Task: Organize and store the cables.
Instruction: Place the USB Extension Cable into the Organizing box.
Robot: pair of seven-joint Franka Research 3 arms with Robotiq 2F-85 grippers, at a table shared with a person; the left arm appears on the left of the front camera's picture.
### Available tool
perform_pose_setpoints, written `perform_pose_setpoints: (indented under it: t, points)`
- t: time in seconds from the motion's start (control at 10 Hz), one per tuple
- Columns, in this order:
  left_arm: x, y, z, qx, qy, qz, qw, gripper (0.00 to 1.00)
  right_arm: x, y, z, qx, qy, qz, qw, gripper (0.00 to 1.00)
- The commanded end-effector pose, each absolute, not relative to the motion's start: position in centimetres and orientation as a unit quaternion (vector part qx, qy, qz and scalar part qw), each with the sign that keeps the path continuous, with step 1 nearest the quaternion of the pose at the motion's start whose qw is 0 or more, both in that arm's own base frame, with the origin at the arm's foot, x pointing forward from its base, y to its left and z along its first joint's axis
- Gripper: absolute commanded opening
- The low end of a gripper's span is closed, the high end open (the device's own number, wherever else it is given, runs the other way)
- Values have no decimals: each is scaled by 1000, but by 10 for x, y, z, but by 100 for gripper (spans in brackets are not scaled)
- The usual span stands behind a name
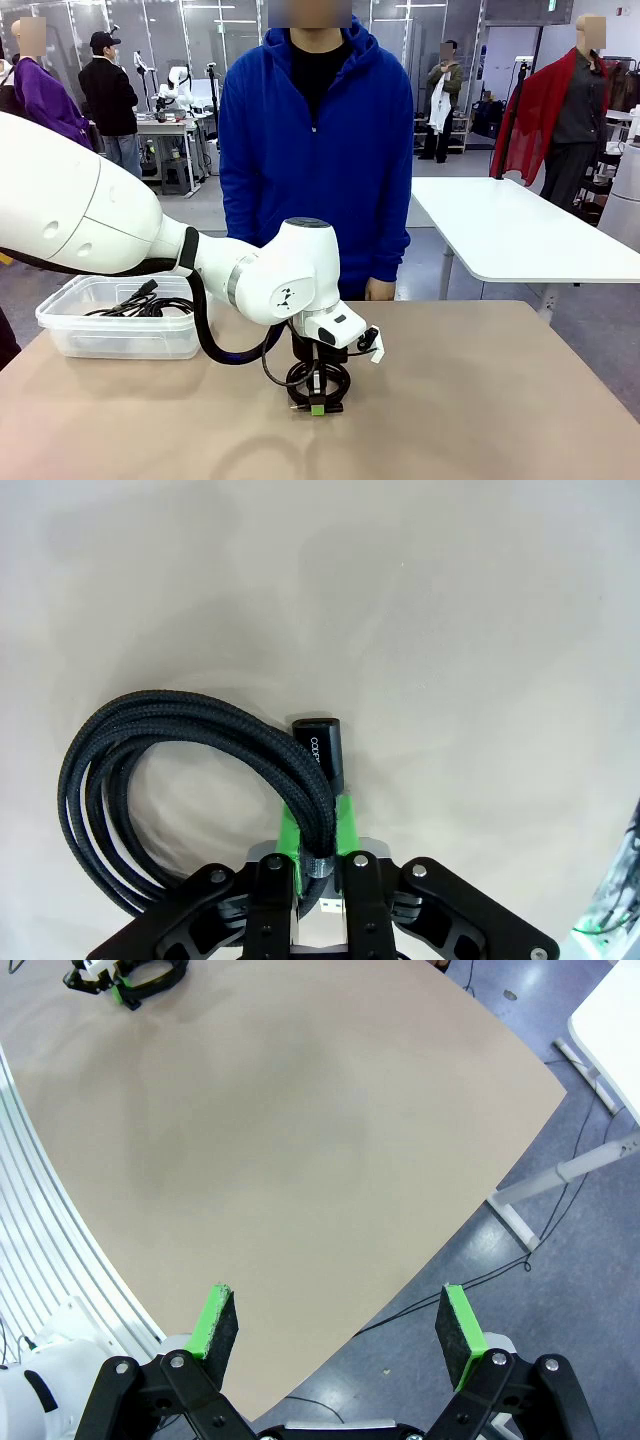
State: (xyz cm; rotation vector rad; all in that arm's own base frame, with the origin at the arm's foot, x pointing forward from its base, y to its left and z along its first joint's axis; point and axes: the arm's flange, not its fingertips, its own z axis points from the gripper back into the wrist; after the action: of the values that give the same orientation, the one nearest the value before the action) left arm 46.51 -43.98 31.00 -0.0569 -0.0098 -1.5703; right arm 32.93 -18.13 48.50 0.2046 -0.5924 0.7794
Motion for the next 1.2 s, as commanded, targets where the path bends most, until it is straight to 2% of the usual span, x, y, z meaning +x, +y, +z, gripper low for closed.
perform_pose_setpoints:
  t: [0.0,0.3,0.5,0.7,1.1]
  points:
    - [466,-438,314,-33,-7,-710,703,0,331,-180,485,97,-288,368,879,100]
    - [463,-435,337,-41,-3,-716,696,0,331,-180,485,97,-288,368,879,100]
    - [453,-434,374,-63,40,-743,665,3,331,-180,485,97,-288,368,879,100]
    - [445,-430,413,-77,19,-751,655,3,331,-180,485,97,-288,368,879,100]
    - [437,-423,430,-70,13,-757,649,3,331,-180,485,97,-288,368,879,100]
